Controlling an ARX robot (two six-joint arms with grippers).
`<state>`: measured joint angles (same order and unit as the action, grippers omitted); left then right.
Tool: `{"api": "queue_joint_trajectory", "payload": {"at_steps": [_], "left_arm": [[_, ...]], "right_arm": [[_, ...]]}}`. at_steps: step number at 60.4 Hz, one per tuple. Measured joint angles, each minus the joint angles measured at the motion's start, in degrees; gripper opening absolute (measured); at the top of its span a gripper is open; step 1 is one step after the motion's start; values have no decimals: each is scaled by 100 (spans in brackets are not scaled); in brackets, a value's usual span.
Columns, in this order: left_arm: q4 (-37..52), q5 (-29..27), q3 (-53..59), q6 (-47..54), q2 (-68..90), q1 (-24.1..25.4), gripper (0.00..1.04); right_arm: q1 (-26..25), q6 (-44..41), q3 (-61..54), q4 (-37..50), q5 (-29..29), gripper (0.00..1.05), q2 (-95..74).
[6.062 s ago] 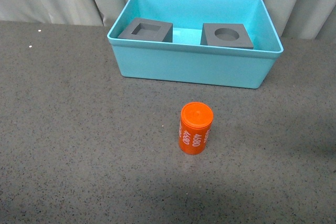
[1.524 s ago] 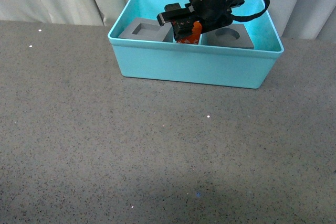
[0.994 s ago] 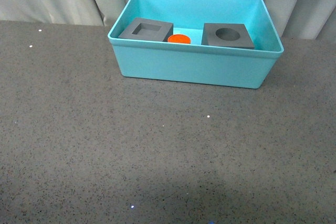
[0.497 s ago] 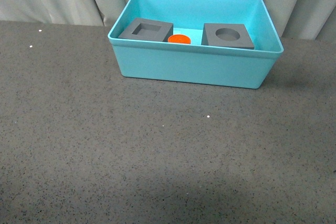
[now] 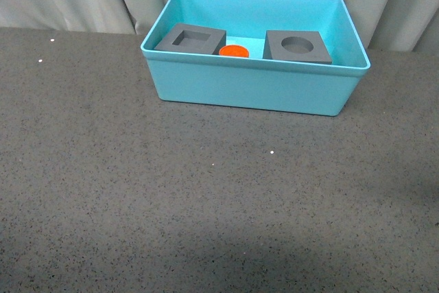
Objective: Place gray and orange parts in blue box
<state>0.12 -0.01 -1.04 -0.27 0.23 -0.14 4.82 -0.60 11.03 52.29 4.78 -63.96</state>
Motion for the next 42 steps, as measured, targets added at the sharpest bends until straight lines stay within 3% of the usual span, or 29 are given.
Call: {"api": "queue_joint_trajectory", "payload": {"at_steps": [13,21,42], "left_arm": [[0,0,0,0,0,0,98],[0,0,0,0,-2,0,98],[0,-2,0,0,-2,0,98]], "right_arm": [[-461,2,-492,-461,-428,0,935],[-468,0,-857,-378,-448,0,1241],[-468,2,-1075,-1805,-459,0,2889]]}}
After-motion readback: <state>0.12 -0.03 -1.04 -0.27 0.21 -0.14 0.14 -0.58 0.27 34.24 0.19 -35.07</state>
